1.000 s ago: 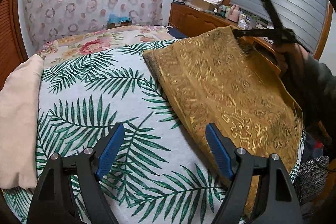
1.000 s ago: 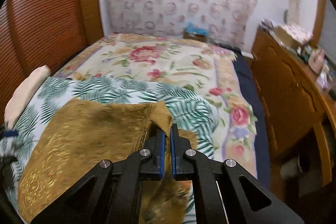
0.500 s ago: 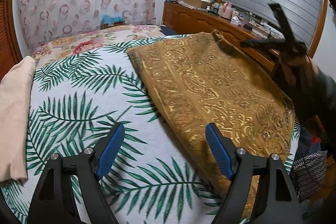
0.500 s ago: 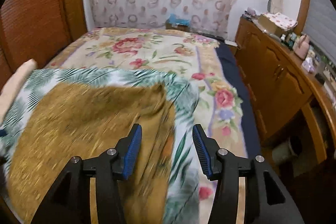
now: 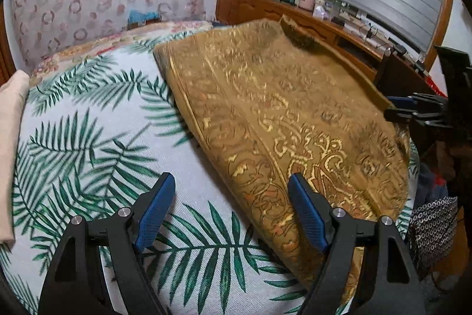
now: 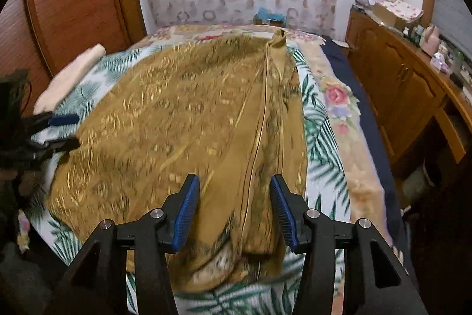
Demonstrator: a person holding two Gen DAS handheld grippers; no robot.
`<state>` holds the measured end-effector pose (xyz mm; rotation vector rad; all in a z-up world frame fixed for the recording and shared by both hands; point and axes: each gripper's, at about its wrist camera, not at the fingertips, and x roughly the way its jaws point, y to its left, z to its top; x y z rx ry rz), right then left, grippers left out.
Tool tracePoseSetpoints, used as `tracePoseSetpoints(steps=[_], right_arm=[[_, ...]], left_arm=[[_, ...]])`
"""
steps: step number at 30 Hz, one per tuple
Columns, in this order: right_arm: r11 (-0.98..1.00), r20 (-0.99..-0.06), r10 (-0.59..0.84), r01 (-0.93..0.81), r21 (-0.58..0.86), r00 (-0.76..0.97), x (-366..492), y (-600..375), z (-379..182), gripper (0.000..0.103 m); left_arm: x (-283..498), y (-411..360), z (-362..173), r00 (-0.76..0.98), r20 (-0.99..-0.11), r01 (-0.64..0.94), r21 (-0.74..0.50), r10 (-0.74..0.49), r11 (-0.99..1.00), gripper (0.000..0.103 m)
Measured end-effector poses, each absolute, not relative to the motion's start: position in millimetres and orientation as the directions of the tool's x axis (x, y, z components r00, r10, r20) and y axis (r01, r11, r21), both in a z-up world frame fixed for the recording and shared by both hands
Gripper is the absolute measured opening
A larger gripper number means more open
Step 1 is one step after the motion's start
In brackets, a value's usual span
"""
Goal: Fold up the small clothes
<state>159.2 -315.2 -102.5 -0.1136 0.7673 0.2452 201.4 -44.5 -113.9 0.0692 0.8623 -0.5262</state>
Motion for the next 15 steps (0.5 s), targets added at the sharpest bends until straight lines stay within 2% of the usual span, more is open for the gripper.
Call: tracePoseSetpoints(steps=[3,4,8,10,15], right_arm=[[0.969,-0.706,0.173,-0.248,-0.004,0.686,153,-320,-99,0.044],[0.970,-0.708,0.166,-0.245,-0.010,0.686,151,-319,-99,0.037],[0.968,-0.714,0.167,-0.251,-0.013,0.680,151,-317,-98,0.025],[0.963,-0.717,0.173,-0.269,-0.020,0.675,150,-314,-99,0.013],[0.959,-0.724,0.169,-0.281,-0.037,0.669,148,-314,-102,0.010]], left_arm=[[202,-47,-115,0.532,-0.744,0.468,-0.139,-0.404,0.872,0.080],[202,-48,-115,0.532,-0.746,0.469,-0.134,-0.401,0.873,0.081],[200,-57,-117,0.537,-0.763,0.482,-0.074,-0.361,0.873,0.086],[198,-64,-119,0.540,-0.774,0.493,-0.029,-0.332,0.870,0.089],[199,-62,-118,0.540,-0.776,0.492,-0.024,-0.327,0.870,0.091]])
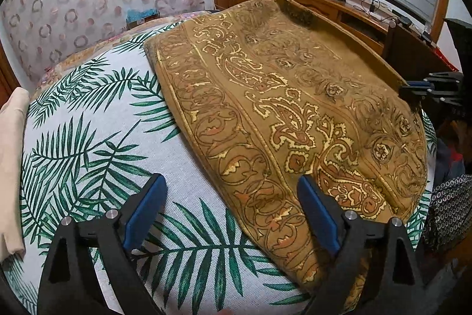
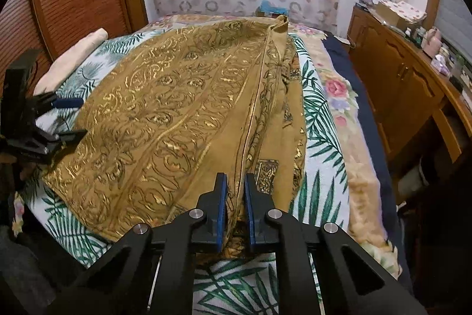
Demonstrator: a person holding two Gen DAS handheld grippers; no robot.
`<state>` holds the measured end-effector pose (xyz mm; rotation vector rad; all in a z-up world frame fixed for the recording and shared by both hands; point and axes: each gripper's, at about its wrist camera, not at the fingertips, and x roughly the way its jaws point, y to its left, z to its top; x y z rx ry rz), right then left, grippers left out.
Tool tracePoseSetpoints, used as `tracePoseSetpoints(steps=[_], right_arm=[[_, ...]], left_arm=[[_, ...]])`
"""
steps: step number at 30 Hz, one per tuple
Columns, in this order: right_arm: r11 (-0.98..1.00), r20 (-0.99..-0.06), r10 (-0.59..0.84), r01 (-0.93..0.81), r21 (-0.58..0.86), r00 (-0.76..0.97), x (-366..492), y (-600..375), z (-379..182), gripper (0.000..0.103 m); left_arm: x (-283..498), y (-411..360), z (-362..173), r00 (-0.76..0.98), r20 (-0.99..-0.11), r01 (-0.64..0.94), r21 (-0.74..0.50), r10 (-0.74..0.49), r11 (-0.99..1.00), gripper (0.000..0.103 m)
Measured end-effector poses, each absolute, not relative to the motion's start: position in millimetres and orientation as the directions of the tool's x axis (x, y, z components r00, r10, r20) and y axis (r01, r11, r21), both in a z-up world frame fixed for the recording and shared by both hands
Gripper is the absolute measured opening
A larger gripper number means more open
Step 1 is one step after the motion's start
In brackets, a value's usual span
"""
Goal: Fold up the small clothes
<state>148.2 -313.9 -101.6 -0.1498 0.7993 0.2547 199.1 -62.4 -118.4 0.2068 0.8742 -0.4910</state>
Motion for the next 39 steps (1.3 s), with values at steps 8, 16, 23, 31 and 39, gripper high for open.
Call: tracePoseSetpoints(steps=[8,16,23,31,39], right_arm=[[0.960,-0.696,0.175,-0.278,-0.037,0.697,136,-319,-96,0.007],[0.963,-0.668,0.191,-0.269,-0.015,0.719,128,-321,-95,0.006],[0.974,-0.642,0.133,-0.219,-0.055,0.755,114,-333,-88,0.006],[0.982,-0.662,0.150,-0.187,0.015,0.734,119,-337,-108,0.014],[0.988,-0.676,0.130,-0.148,0.031,0.725,123,-345,-114,0.052]], left_arm=[[201,-61,-120,0.544,-0.775,0.489,-0.018,-0.321,0.872,0.091],[193,-50,-111,0.557,-0.749,0.481,-0.063,-0.360,0.875,0.088],[170,-40,-91,0.557,-0.710,0.495,-0.133,-0.430,0.859,0.078],[159,-53,-109,0.502,-0.750,0.515,-0.141,-0.431,0.845,0.061],[142,-53,-114,0.471,-0.743,0.513,-0.209,-0.476,0.833,0.050]])
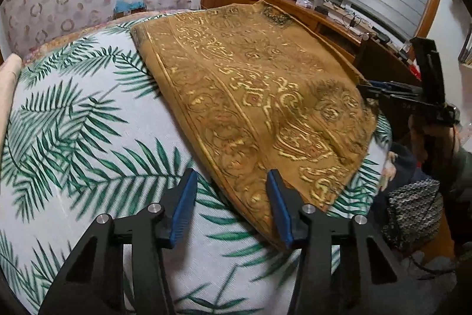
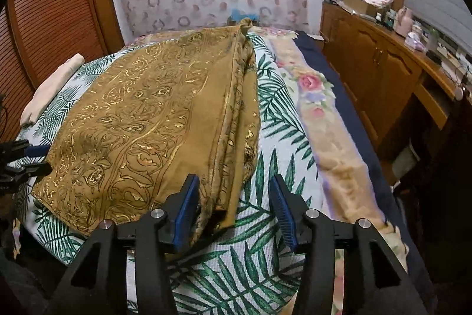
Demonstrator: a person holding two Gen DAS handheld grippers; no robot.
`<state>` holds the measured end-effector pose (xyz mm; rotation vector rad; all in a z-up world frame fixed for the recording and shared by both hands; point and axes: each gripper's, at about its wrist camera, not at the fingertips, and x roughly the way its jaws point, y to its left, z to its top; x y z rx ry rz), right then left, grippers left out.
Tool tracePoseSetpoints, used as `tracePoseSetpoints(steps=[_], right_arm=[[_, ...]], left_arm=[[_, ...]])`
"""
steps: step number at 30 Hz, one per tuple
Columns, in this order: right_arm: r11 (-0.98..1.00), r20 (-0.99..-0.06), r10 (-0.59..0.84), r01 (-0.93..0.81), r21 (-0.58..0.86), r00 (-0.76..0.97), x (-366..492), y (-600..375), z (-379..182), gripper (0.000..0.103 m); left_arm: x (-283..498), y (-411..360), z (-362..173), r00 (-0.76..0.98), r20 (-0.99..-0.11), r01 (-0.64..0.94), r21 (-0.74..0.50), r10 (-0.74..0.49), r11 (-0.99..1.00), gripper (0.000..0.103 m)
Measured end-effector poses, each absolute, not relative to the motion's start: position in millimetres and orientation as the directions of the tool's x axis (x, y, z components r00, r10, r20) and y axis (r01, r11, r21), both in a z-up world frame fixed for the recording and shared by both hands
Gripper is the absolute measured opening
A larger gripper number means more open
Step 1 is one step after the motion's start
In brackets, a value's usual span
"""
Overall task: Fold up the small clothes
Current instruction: 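Grasp the shirt end with the left gripper and fold it over toward the right gripper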
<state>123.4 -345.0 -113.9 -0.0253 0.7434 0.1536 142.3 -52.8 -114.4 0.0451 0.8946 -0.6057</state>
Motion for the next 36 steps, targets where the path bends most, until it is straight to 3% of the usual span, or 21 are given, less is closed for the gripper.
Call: tracePoseSetpoints(steps=[1,4,5,6,8,12,16,25,36], right_arm=[[0.988,-0.673,0.133,-0.150,0.033,0.728,123,-344,-114,0.052],[0.987,-0.673,0.139,-0.158,0.034,0.726,124,-339,-115,0.052],[0.986,-0.674,0.142,-0.162,0.033,0.725,123,-341,-116,0.052],[0.986,-0.674,0.141,-0.163,0.030,0.725,124,-342,-117,0.052],[0.986,-0.667,0.141,-0.164,0.029,0.731,123,-341,-116,0.052],[0.981,-0.638,0.164,-0.192,0.026,0.752,114,-339,-105,0.052],[0.965,-0.601,0.236,-0.258,0.051,0.764,103,-326,-91,0.062],[0.899,-0.578,0.400,-0.427,0.097,0.711,82,-282,-86,0.064],[0.903,-0.652,0.324,-0.430,-0.004,0.686,99,-267,-105,0.064]], left_arm=[[140,-53,-115,0.470,-0.741,0.515,-0.210,-0.480,0.831,0.049],[137,-57,-115,0.462,-0.736,0.527,-0.221,-0.495,0.821,0.032],[138,-56,-116,0.459,-0.734,0.527,-0.229,-0.501,0.818,0.017],[138,-55,-117,0.454,-0.732,0.527,-0.238,-0.507,0.816,0.008],[138,-54,-112,0.465,-0.719,0.523,-0.248,-0.517,0.815,0.004],[140,-53,-88,0.486,-0.661,0.539,-0.288,-0.572,0.792,0.004],[148,-65,-57,0.516,-0.605,0.576,-0.280,-0.607,0.768,0.003],[189,-86,-22,0.543,-0.544,0.612,-0.266,-0.640,0.745,0.003],[221,-87,-20,0.570,-0.528,0.578,-0.287,-0.629,0.764,0.003]])
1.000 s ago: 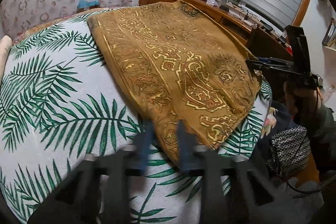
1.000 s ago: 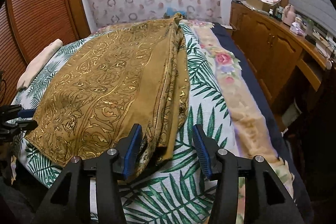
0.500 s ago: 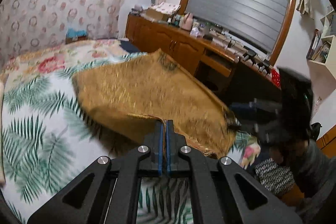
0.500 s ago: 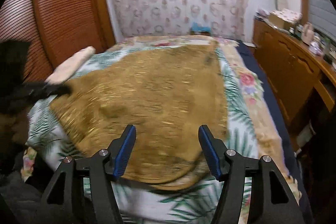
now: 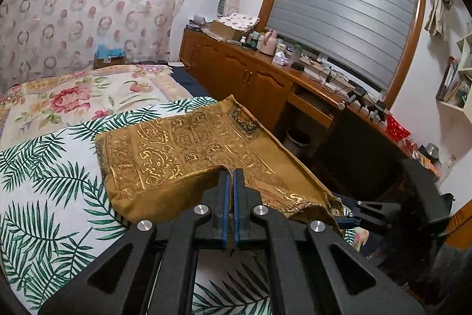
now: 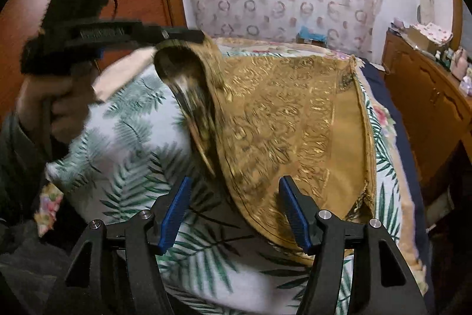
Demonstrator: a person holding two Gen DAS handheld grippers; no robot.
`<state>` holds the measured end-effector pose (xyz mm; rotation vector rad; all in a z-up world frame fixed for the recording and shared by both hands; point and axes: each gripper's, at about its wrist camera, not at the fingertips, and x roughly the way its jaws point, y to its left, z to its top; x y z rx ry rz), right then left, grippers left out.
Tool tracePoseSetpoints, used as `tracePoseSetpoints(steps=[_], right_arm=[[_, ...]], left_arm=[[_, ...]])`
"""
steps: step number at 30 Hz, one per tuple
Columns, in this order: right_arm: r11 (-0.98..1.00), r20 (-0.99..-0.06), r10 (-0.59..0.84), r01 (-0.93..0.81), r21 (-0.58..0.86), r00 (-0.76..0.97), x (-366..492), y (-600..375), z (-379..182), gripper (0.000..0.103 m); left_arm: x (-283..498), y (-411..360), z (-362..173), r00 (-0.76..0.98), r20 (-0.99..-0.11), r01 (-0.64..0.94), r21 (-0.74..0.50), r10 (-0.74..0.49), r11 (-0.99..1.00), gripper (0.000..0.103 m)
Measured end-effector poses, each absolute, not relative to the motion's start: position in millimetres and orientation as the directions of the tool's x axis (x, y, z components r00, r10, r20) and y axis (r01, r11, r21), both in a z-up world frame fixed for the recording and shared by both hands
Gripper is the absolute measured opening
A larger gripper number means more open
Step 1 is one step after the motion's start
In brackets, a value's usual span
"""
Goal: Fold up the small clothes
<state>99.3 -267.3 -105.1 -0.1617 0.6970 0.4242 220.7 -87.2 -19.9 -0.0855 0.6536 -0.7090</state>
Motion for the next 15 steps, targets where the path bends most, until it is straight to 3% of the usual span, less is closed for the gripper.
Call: tracePoseSetpoints(steps=[4,5,6,7,9,15], right_arm=[[0.914,-0.666,0.267,-0.403,-0.054,0.696,109,-270,-106,0.062],[0.915,-0.664,0.262,-0.400,-0.061,0.701,112,-269,-104,0.051],[0.909,-0.667,0.273,-0.412,-0.056,0.693,115,-268,-102,0.019],[0.906,-0.670,0.274,-0.419,-0.061,0.690,119,-267,-98,0.012],[0.900,-0.653,0.262,-0.425,-0.102,0.711,129,-262,-88,0.008],[0.879,-0.581,0.251,-0.433,-0.198,0.775,172,-247,-41,0.007]], left_arm=[[221,-83,-19,0.576,-0.526,0.574,-0.285,-0.626,0.768,0.003],[221,-82,-19,0.573,-0.527,0.572,-0.290,-0.627,0.767,0.003],[222,-80,-19,0.575,-0.527,0.570,-0.291,-0.626,0.768,0.003],[222,-79,-18,0.582,-0.526,0.566,-0.286,-0.620,0.774,0.003],[224,-76,-14,0.603,-0.529,0.551,-0.264,-0.596,0.792,0.003],[249,-58,-14,0.642,-0.543,0.494,-0.246,-0.541,0.834,0.003]])
